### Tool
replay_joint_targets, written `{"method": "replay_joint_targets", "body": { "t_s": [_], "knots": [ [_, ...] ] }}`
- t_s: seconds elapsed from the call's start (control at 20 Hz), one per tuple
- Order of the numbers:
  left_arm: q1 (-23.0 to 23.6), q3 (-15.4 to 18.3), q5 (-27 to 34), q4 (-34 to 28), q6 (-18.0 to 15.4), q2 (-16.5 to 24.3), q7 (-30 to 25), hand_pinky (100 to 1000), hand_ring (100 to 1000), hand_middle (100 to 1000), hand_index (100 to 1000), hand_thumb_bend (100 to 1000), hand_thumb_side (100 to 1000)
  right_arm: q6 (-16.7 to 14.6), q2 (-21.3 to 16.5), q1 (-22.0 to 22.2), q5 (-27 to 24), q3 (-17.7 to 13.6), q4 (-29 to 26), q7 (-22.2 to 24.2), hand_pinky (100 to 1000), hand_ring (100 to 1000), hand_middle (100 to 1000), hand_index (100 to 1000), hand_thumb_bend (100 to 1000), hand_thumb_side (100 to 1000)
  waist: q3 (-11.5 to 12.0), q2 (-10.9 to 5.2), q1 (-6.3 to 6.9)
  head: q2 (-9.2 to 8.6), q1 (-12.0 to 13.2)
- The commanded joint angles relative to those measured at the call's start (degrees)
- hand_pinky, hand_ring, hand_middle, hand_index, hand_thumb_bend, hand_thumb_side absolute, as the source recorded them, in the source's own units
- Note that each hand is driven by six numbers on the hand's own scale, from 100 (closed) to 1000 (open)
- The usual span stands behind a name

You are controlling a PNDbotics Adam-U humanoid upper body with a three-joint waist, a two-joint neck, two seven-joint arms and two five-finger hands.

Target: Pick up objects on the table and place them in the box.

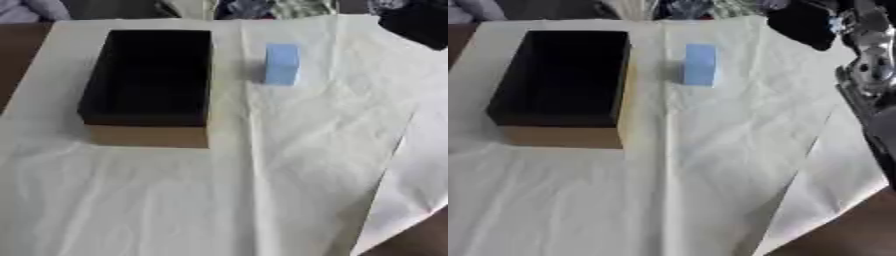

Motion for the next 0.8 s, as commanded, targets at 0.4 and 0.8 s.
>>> {"method": "replay_joint_targets", "body": {
  "t_s": [0.4, 0.8],
  "knots": [
    [-0.24, -0.49, 0.33, -1.07, 0.33, 2.06, -0.74, 962, 698, 660, 857, 100, 534, 17.4, -7.44, -11.27, 5.64, 7.48, -0.87, 14.39, 872, 826, 790, 846, 100, 225, 0.73, -2.0, -0.44, 0.33, -0.03],
    [0.06, -0.73, 0.52, -1.07, 0.62, 2.5, -1.02, 962, 698, 660, 856, 100, 533, 23.73, -5.93, -21.81, 11.83, 15.19, 7.27, 29.57, 874, 842, 803, 849, 100, 185, 0.47, -2.83, -0.83, 0.72, -0.12]
  ]
}}
